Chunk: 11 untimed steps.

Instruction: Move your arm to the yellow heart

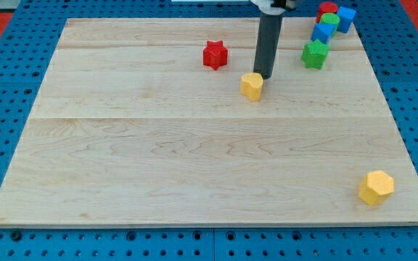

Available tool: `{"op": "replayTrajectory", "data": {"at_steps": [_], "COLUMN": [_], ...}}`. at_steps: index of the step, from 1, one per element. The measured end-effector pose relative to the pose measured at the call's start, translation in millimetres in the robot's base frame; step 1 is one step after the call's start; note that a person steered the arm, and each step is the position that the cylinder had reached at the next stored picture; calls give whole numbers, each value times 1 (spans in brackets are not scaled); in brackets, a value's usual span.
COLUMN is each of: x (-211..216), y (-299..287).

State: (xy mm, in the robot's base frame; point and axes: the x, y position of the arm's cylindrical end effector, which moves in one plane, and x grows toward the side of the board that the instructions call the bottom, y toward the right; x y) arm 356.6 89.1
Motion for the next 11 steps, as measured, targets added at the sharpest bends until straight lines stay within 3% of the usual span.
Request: {"op": "replayTrajectory", "data": {"at_steps": [5, 11], "x": [79, 72], "y": [18, -6]}}
